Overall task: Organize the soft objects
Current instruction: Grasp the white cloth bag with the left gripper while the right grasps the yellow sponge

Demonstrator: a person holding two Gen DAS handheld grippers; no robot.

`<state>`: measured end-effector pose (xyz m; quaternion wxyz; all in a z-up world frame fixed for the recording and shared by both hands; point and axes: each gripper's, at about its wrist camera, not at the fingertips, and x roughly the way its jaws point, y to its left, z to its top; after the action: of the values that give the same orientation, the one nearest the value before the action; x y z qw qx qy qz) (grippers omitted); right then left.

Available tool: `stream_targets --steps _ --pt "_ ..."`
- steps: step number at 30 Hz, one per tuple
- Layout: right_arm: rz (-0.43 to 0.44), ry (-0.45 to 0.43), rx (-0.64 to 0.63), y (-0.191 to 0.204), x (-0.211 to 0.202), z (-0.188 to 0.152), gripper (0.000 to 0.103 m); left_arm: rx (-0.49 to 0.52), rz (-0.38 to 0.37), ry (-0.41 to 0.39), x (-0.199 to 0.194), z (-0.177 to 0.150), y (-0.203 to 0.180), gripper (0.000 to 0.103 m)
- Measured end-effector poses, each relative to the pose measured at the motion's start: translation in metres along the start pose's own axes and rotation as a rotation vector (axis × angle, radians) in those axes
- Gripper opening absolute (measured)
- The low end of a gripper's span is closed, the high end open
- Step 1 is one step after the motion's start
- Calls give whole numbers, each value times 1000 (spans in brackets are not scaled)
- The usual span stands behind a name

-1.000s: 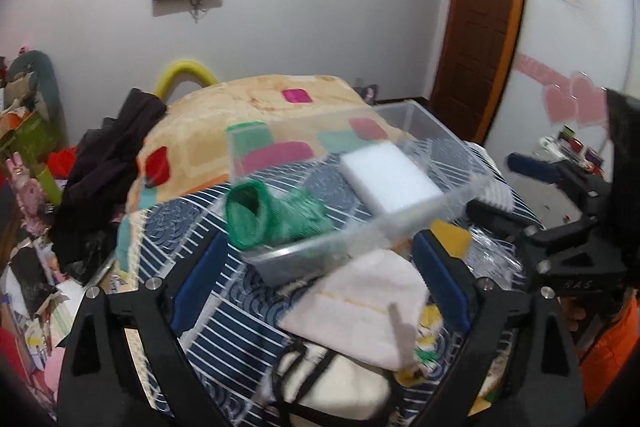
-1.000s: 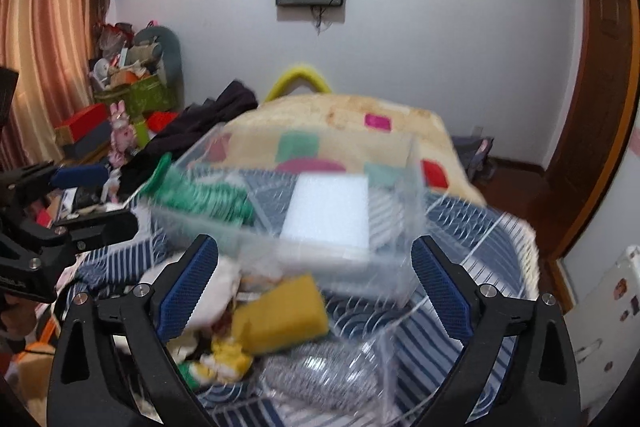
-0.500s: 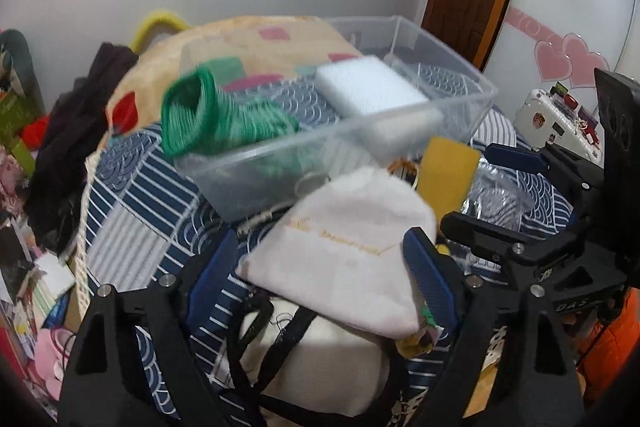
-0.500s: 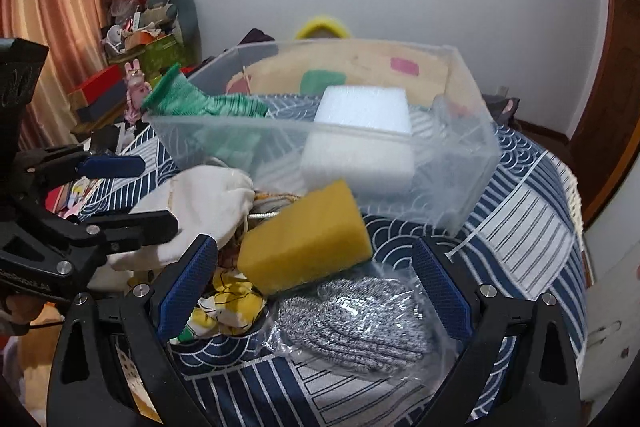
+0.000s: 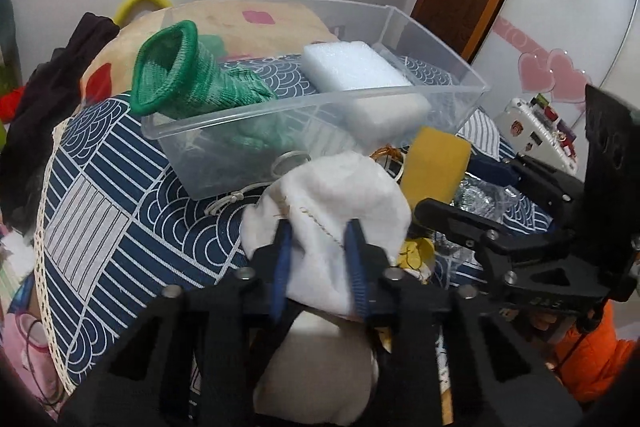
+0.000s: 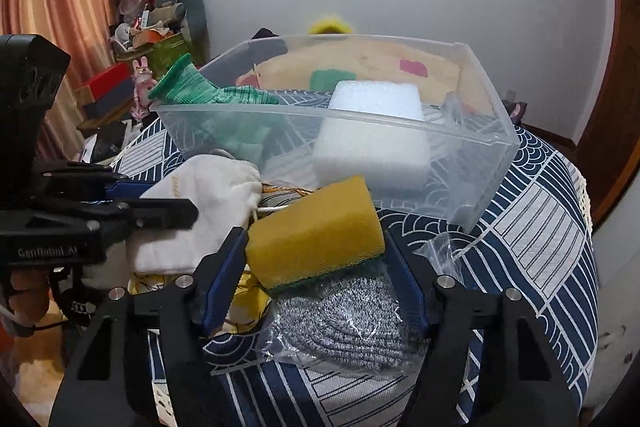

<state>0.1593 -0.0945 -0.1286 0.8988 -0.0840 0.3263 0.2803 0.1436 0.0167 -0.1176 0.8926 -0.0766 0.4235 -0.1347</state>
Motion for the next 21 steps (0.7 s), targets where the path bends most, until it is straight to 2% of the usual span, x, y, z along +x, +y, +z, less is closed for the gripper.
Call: stream_targets --steps 11,16,19,20,21 --pt "-20 -73 6 -4 -28 -3 62 27 36 -101 -42 -7 -7 6" --pt "-34 -101 20 -6 -37 -1 62 45 41 -156 -62 -5 -9 4" --pt "-36 -124 26 -7 -44 1 62 66 36 -159 -65 -2 -11 5" --pt "-36 -131 25 -7 -46 2 62 62 41 -149 -63 -1 -12 11" --pt "-36 -136 26 -6 -48 2 62 54 51 -137 -61 -1 -10 27"
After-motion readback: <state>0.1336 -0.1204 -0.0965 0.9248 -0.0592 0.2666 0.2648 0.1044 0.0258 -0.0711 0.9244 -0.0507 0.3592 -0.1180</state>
